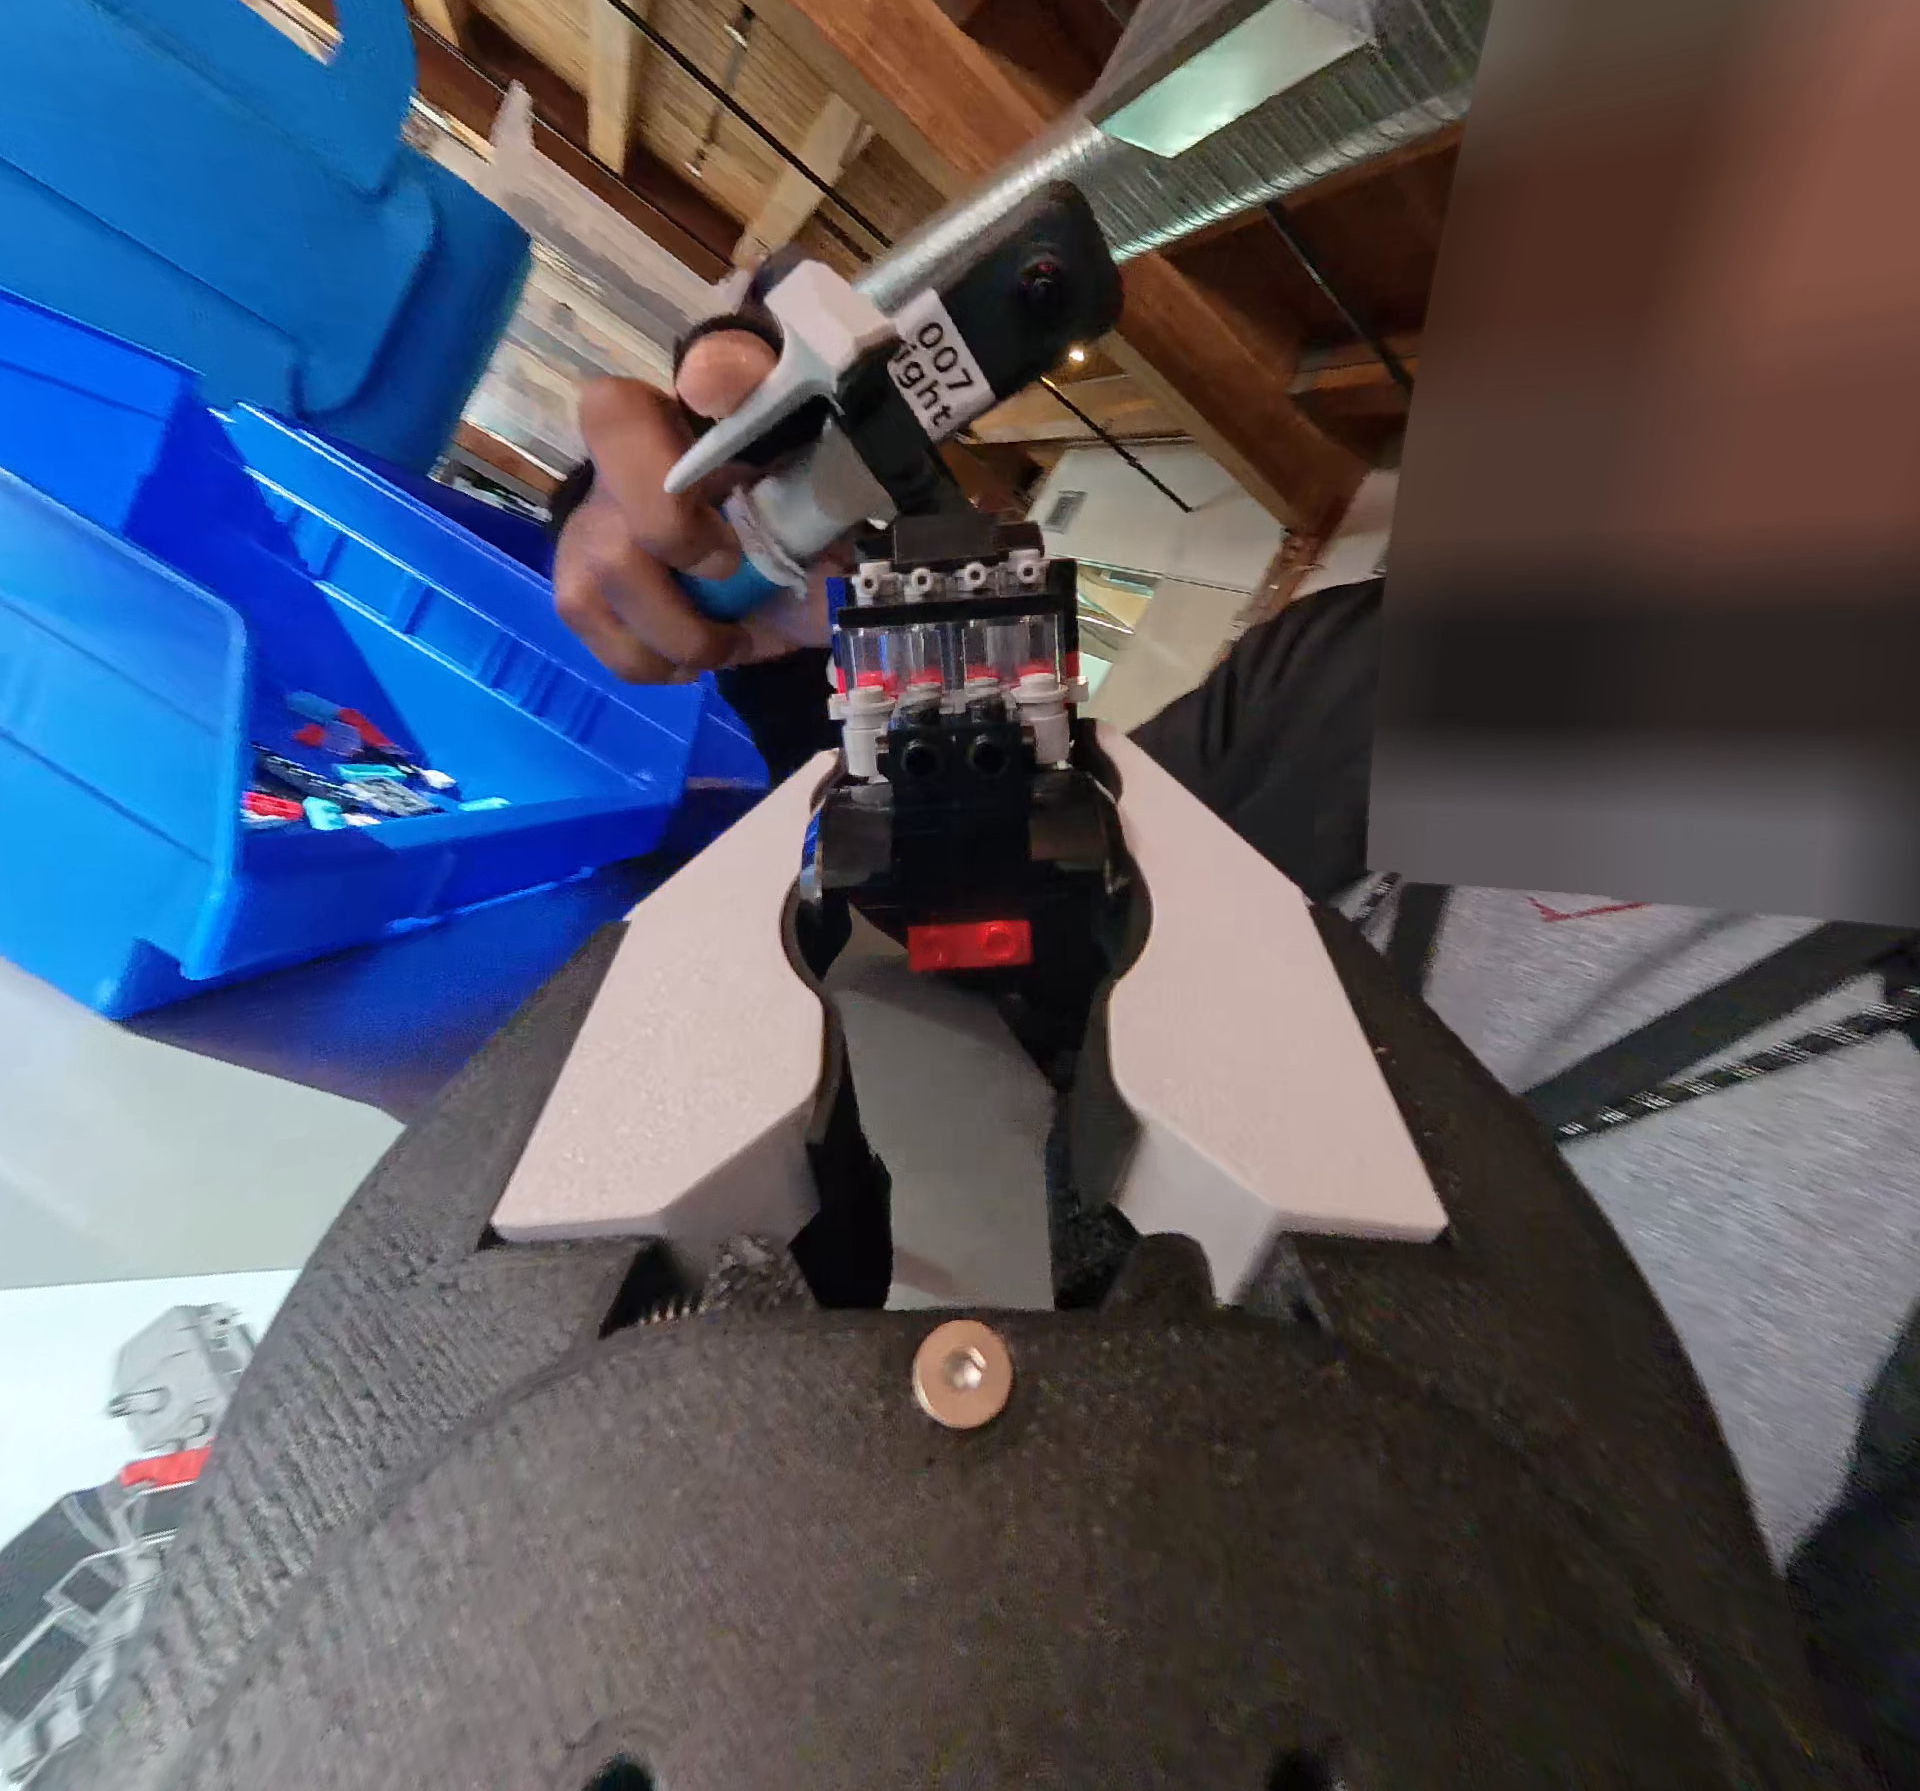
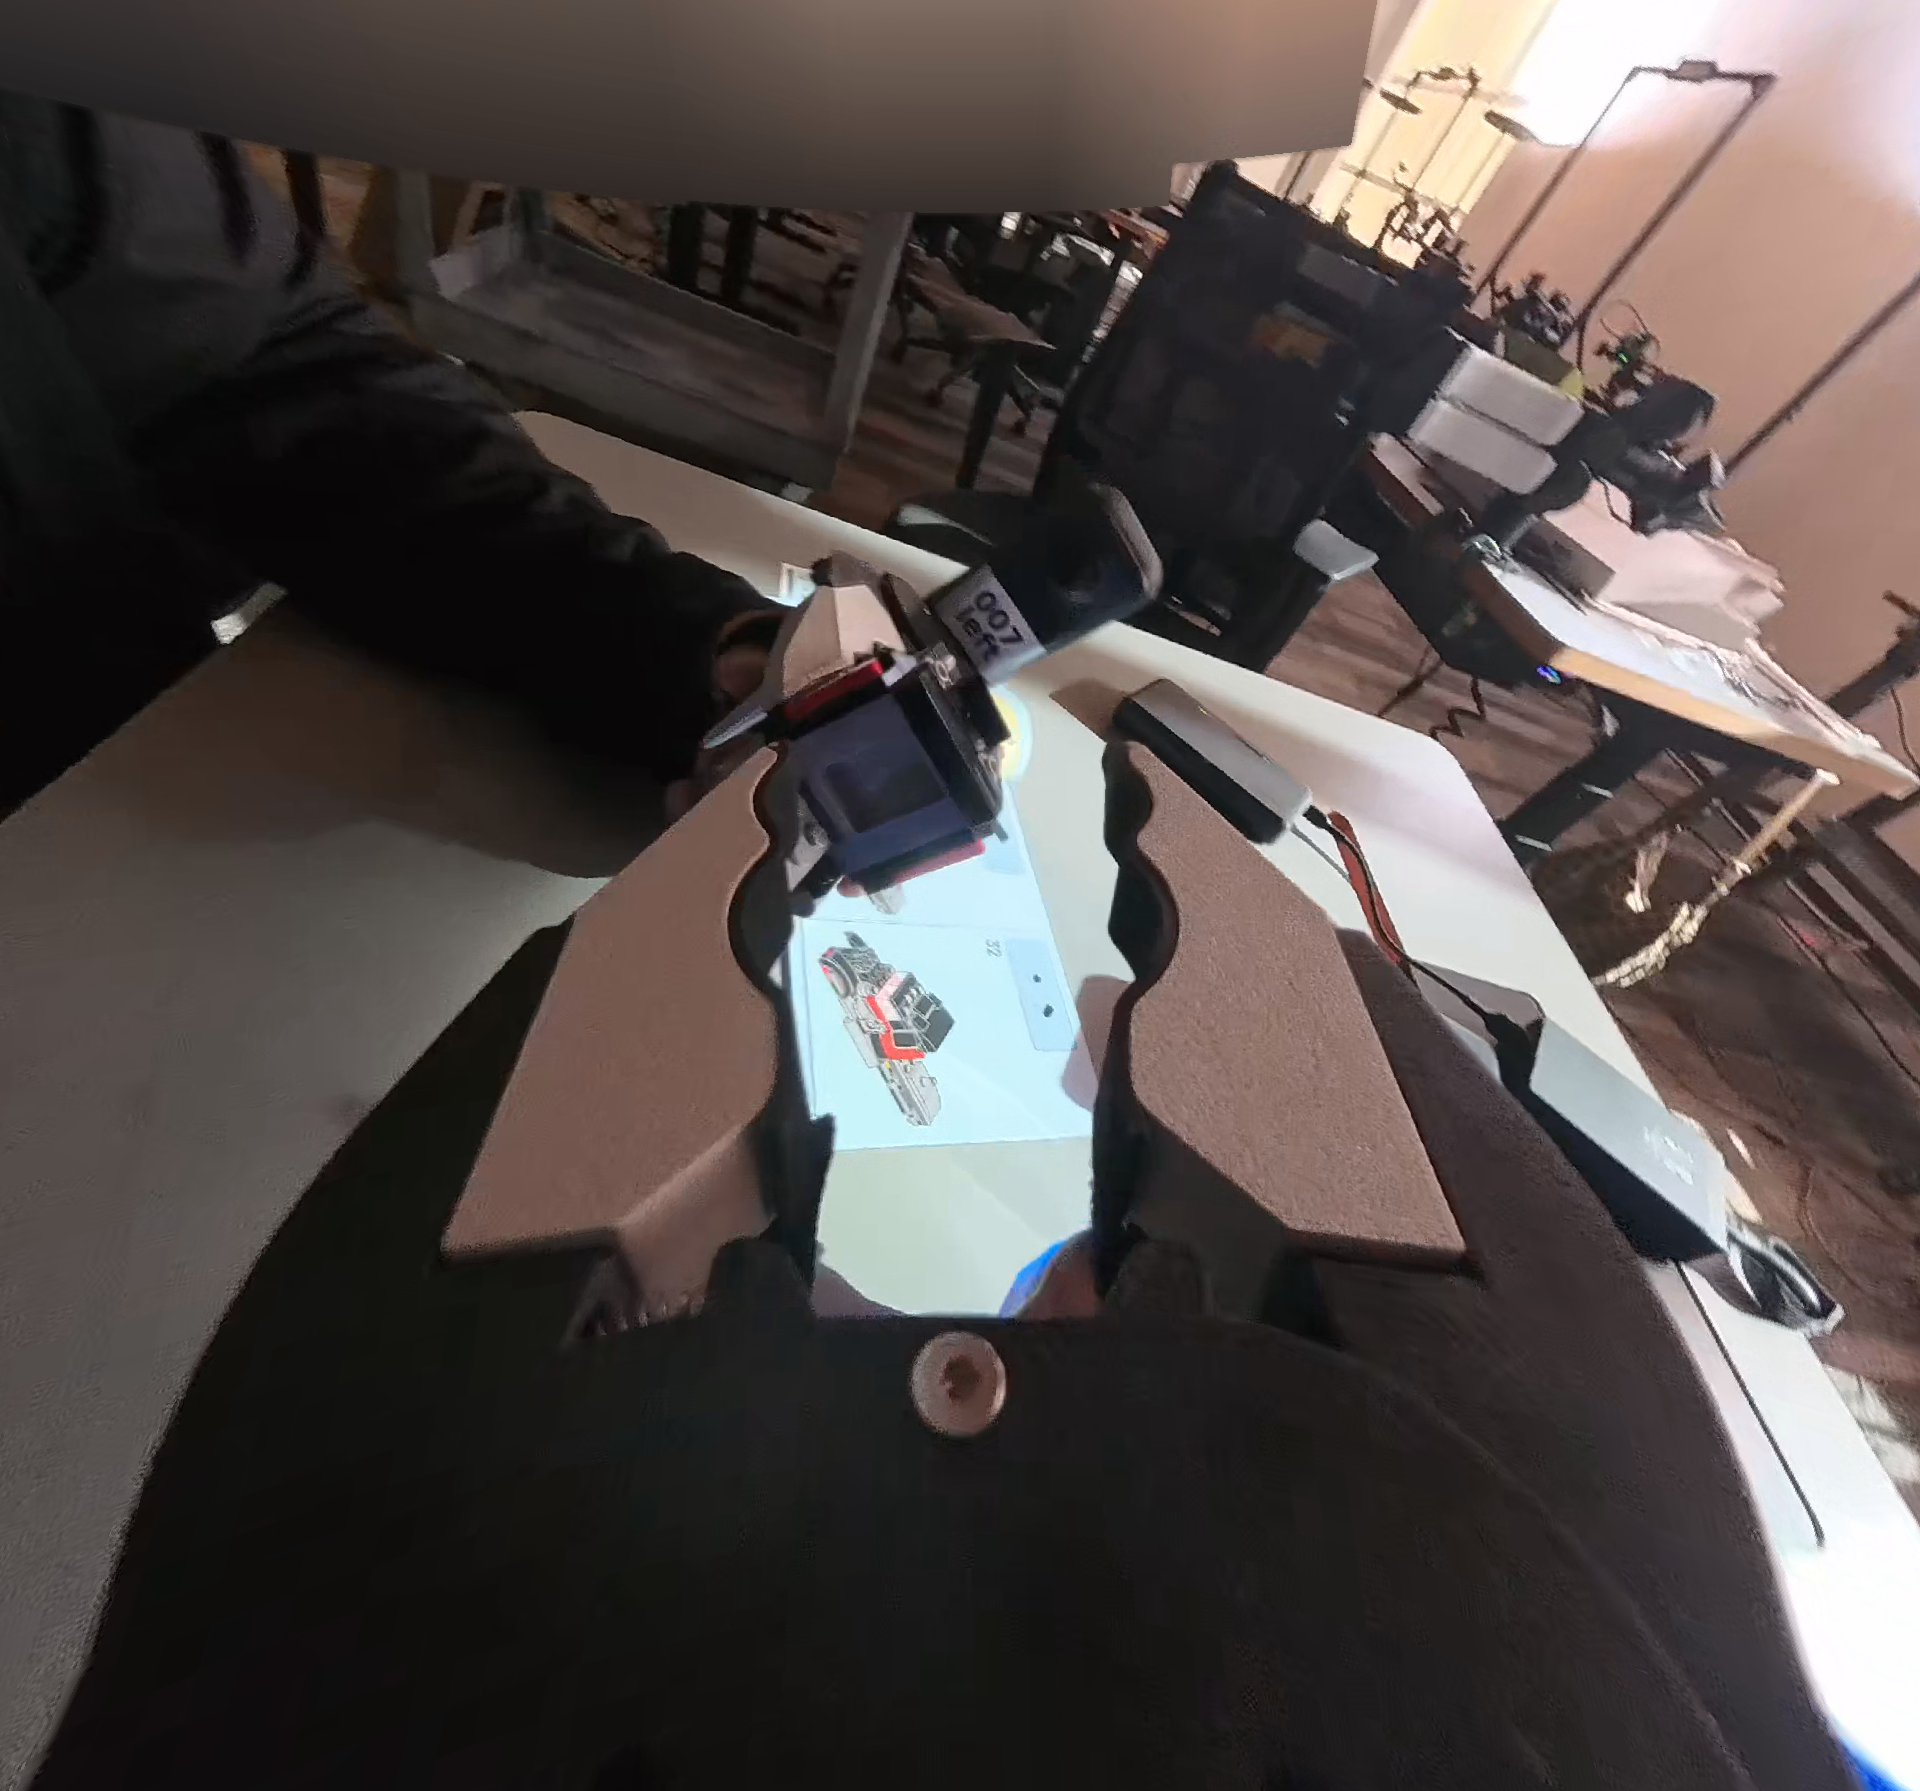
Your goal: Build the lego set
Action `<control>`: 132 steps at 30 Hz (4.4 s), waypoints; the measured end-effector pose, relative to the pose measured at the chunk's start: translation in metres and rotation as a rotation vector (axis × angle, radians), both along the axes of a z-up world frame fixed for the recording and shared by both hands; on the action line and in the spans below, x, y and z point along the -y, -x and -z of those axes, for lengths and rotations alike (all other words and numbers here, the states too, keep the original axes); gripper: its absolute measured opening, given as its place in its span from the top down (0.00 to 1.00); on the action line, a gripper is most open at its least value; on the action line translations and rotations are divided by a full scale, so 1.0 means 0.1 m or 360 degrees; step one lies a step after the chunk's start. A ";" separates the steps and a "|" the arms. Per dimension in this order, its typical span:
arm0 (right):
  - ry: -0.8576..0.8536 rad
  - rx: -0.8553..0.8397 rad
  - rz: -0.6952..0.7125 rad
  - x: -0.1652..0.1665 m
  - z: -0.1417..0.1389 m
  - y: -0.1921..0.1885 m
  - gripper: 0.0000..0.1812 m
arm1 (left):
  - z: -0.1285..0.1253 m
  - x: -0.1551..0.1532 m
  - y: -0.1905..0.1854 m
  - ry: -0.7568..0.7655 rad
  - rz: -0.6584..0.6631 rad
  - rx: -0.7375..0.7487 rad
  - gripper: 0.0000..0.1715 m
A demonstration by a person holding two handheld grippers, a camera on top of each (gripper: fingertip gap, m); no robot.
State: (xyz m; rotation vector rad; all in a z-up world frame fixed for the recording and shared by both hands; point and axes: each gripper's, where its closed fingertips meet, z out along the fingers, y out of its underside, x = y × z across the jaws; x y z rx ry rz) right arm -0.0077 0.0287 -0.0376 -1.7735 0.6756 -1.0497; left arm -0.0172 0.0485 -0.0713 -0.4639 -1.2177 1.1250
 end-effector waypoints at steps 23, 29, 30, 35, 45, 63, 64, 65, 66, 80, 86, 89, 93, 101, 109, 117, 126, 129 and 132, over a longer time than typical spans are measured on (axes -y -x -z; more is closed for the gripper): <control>0.0100 -0.0121 -0.0245 -0.35 0.12 0.15 0.82 | -0.01 -0.35 0.26 -0.0003 0.0403 -0.0033 0.75; 0.0169 -0.0143 -0.0263 -0.40 0.15 0.17 0.81 | 0.00 -0.38 0.28 -0.0017 0.0442 -0.0029 0.75; 0.0174 -0.0138 -0.0262 -0.41 0.15 0.17 0.81 | 0.00 -0.38 0.28 -0.0018 0.0443 -0.0030 0.75; 0.0181 -0.0141 -0.0280 -0.45 0.16 0.17 0.80 | 0.00 -0.40 0.30 -0.0020 0.0460 -0.0038 0.75; 0.0161 -0.0112 -0.0254 -0.43 0.12 0.16 0.83 | -0.05 -0.37 0.29 -0.0036 0.0445 -0.0095 0.76; 0.0092 -0.0248 -0.0347 -0.48 0.21 0.26 0.82 | 0.02 -0.42 0.39 -0.0085 0.0509 -0.0025 0.76; 0.0098 -0.0242 -0.0342 -0.48 0.20 0.25 0.82 | 0.02 -0.41 0.39 -0.0084 0.0505 -0.0026 0.76; 0.0104 -0.0237 -0.0340 -0.48 0.20 0.25 0.82 | 0.02 -0.41 0.39 -0.0082 0.0501 -0.0026 0.76; 0.0110 -0.0229 -0.0337 -0.48 0.20 0.25 0.82 | 0.01 -0.41 0.38 -0.0082 0.0500 -0.0031 0.76; 0.0145 -0.0235 -0.0330 -0.47 0.18 0.29 0.82 | -0.01 -0.39 0.42 -0.0109 0.0506 -0.0071 0.76; 0.0116 -0.0251 -0.0320 -0.43 0.16 0.31 0.82 | -0.04 -0.35 0.45 -0.0167 0.0485 -0.0109 0.76; 0.0133 -0.0267 -0.0320 -0.42 0.17 0.34 0.82 | -0.03 -0.33 0.47 -0.0210 0.0488 -0.0101 0.76; 0.0120 -0.0288 -0.0323 -0.40 0.19 0.35 0.82 | -0.02 -0.32 0.49 -0.0260 0.0504 -0.0112 0.77; 0.0093 -0.0350 -0.0342 -0.39 0.23 0.39 0.83 | 0.02 -0.32 0.52 -0.0316 0.0541 -0.0124 0.76; 0.0067 -0.0382 -0.0361 -0.40 0.25 0.41 0.83 | 0.04 -0.33 0.54 -0.0314 0.0545 -0.0108 0.77; 0.0114 -0.0268 -0.0311 -0.42 0.17 0.34 0.78 | -0.03 -0.33 0.46 -0.0131 0.0426 -0.0048 0.75; 0.0143 -0.0215 -0.0341 -0.48 0.09 0.38 0.75 | -0.05 -0.38 0.44 -0.0050 0.0419 -0.0018 0.75; 0.0164 -0.0207 -0.0347 -0.50 0.10 0.37 0.77 | -0.05 -0.38 0.44 -0.0056 0.0425 -0.0018 0.75; 0.0179 -0.0213 -0.0343 -0.50 0.12 0.37 0.78 | -0.03 -0.38 0.45 -0.0067 0.0430 -0.0010 0.75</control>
